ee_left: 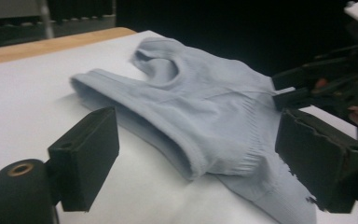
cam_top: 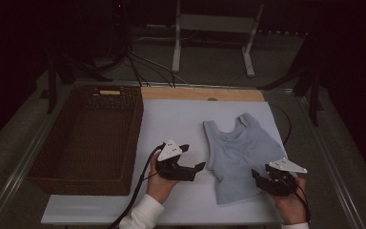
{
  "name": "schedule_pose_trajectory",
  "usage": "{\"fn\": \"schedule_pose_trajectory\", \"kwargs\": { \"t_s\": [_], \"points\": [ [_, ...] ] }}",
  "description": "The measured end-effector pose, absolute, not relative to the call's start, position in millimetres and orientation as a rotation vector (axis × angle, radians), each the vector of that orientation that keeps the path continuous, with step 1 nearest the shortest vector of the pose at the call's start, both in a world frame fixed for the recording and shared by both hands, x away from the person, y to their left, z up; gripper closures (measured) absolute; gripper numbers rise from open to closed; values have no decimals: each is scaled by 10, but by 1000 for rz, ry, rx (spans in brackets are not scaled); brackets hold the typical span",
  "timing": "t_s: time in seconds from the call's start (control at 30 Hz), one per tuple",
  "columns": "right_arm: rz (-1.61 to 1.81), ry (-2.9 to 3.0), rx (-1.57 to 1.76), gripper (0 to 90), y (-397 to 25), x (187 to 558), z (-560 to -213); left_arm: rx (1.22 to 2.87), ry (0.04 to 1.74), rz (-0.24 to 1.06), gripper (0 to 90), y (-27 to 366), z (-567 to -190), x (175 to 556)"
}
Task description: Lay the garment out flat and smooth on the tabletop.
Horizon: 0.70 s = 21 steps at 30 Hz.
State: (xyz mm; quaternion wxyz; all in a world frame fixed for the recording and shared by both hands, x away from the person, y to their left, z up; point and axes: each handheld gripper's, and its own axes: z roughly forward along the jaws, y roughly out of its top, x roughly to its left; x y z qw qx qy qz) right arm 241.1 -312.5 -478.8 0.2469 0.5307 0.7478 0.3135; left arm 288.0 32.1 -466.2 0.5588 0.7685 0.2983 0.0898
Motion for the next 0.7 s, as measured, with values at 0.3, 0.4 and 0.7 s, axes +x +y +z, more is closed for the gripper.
{"fn": "schedule_pose_trajectory", "kwargs": {
  "t_s": [0.3,0.4,0.7],
  "points": [
    [856,2068,1427,869,-3133,2421,-4799,1891,701,173,217,170,-4804,2900],
    [860,2063,1430,883,-3146,2419,-4791,1921,686,190,245,93,-4849,2870],
    [881,2022,1451,885,-3186,2419,-4756,1984,711,161,394,-84,-5007,2878]
  ]
}}
